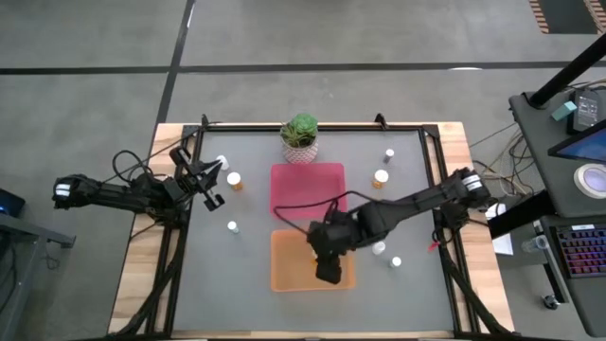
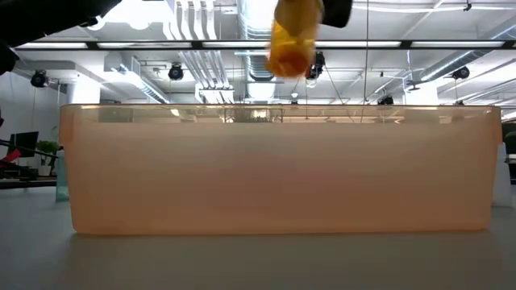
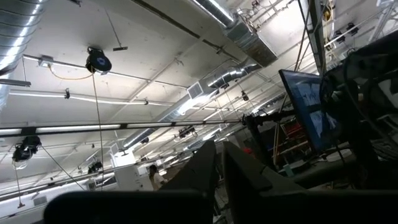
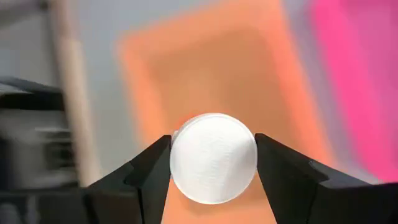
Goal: Pick and place medicine bottles into bin by pill shape (circle, oval)
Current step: Put the top orange capsule bottle into the orange bin
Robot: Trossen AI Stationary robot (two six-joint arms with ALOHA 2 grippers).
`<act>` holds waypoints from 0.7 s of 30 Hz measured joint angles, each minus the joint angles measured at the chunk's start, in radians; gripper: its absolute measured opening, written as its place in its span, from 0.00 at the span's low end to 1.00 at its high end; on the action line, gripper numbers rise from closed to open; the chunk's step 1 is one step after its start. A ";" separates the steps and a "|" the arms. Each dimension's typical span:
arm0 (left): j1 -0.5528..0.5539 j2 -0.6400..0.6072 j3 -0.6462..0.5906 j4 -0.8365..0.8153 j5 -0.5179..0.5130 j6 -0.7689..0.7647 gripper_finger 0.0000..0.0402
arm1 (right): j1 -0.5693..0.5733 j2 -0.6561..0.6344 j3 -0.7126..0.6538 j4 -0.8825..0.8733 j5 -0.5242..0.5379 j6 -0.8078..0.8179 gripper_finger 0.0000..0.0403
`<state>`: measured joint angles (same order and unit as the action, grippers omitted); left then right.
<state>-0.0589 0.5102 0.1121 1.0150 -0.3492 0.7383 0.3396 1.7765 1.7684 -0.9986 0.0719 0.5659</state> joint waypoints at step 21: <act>0.000 0.001 -0.001 -0.002 0.000 -0.002 0.03 | 0.057 0.141 -0.023 -0.137 0.244 -0.110 0.51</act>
<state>-0.0593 0.5111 0.1108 1.0126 -0.3490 0.7368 0.3961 1.9180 1.7454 -1.1360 0.3161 0.4561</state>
